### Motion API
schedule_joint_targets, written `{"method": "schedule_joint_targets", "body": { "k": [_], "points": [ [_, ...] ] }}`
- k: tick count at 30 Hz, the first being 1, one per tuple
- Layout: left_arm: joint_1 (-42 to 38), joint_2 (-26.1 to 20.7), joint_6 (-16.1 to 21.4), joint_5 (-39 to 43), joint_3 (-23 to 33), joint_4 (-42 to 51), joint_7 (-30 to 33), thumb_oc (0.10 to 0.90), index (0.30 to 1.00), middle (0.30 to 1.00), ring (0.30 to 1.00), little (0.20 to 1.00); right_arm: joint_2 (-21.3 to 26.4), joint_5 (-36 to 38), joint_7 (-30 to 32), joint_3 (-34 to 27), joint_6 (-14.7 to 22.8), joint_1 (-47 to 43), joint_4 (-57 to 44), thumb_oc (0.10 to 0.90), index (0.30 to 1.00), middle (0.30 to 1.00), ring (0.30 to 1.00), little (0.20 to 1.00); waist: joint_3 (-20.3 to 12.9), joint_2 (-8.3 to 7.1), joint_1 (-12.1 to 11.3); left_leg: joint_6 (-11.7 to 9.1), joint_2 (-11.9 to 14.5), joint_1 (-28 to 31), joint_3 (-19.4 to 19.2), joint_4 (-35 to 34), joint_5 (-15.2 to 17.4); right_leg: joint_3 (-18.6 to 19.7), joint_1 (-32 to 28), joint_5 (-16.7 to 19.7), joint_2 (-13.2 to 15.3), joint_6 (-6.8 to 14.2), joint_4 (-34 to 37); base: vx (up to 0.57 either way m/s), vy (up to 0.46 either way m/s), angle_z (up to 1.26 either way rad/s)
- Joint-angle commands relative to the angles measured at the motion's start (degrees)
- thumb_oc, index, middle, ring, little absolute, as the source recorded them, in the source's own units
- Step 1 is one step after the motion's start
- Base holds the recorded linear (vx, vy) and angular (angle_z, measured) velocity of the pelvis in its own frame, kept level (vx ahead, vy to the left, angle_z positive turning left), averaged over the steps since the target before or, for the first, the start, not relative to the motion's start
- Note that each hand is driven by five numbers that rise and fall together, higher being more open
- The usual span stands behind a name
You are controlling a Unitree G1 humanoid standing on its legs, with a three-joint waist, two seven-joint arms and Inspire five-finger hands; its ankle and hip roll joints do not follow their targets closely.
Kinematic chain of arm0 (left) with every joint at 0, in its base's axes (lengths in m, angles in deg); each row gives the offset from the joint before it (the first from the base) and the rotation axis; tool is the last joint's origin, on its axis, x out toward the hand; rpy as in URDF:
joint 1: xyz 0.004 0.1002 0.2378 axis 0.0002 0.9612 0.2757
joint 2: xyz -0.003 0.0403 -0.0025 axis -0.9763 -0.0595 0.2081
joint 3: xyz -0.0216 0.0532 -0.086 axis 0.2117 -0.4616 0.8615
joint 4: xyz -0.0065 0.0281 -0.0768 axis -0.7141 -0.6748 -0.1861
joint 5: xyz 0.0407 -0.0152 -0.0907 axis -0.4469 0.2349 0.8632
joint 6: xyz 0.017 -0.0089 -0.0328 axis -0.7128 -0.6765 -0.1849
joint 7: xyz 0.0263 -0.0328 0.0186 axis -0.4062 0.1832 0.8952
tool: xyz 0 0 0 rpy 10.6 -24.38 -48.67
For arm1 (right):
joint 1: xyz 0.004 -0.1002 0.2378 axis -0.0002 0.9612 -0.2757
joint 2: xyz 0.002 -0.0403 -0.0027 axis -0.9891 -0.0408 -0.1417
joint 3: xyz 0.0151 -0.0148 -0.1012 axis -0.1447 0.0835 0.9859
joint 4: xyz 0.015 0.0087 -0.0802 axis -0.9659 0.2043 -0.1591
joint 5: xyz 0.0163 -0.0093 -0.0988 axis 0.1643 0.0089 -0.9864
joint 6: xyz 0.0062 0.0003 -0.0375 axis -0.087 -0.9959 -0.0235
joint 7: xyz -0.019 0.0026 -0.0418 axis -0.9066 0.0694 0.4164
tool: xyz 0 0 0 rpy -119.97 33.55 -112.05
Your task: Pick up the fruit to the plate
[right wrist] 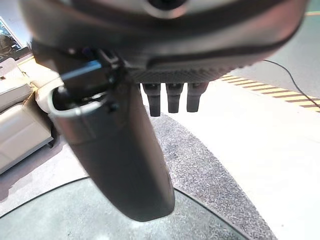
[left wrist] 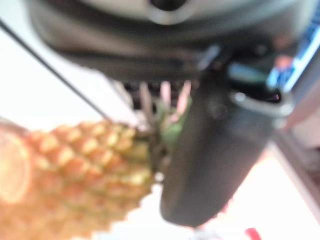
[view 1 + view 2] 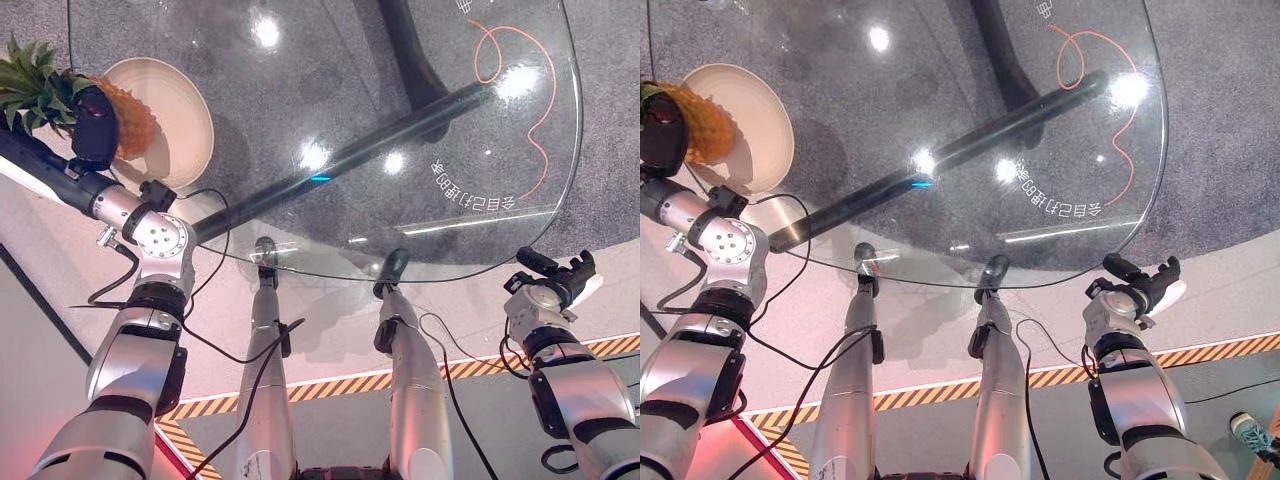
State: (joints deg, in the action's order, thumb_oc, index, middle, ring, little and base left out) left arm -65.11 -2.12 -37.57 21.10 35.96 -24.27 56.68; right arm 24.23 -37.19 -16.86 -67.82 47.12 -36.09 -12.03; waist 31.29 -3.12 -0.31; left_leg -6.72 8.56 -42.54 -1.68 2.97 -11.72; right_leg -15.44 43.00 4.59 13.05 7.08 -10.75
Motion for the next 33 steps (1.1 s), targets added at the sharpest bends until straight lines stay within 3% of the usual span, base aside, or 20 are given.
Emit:
{"method": "schedule_joint_targets", "body": {
  "k": [1, 22, 33],
  "points": [
    [-1.9, -1.8, 5.6, 0.5, 1.8, 2.6, -0.3, 0.800, 0.900, 0.900, 0.900, 0.900, 3.6, -0.7, 2.6, -0.8, 2.8, 1.4, 2.4, 0.800, 0.900, 0.900, 0.900, 0.900, -1.5, -0.34, -1.3, -0.6, 0.4, -1.0, 0.9, 7.2, 7.6, 4.0, -0.9, 0.8, 1.2, 4.3, -0.5, 0.00, 0.000, 0.00],
    [1.9, -0.7, 5.5, 1.8, 1.6, 4.8, -3.6, 0.800, 0.900, 0.900, 0.900, 0.900, 3.7, -0.7, 2.6, -1.4, 3.2, 2.3, 2.4, 0.800, 0.900, 0.900, 0.900, 0.900, -1.5, 0.13, -2.1, -0.4, 0.3, 0.0, 1.0, 7.0, 7.8, 3.5, -1.8, 0.5, 1.5, 4.4, -0.6, 0.00, 0.000, 0.00],
    [4.6, 0.0, 5.5, 1.5, 1.2, 7.8, -4.7, 0.800, 0.900, 0.900, 0.900, 0.900, 3.9, -0.8, 2.9, -2.1, 3.5, 2.8, 2.5, 0.800, 0.900, 0.900, 0.900, 0.900, -1.5, 1.10, -3.0, -0.3, -0.1, -0.3, 1.1, 7.1, 7.9, 2.5, -1.6, 0.1, 2.2, 4.4, -1.2, 0.00, 0.000, 0.00]
  ]
}}
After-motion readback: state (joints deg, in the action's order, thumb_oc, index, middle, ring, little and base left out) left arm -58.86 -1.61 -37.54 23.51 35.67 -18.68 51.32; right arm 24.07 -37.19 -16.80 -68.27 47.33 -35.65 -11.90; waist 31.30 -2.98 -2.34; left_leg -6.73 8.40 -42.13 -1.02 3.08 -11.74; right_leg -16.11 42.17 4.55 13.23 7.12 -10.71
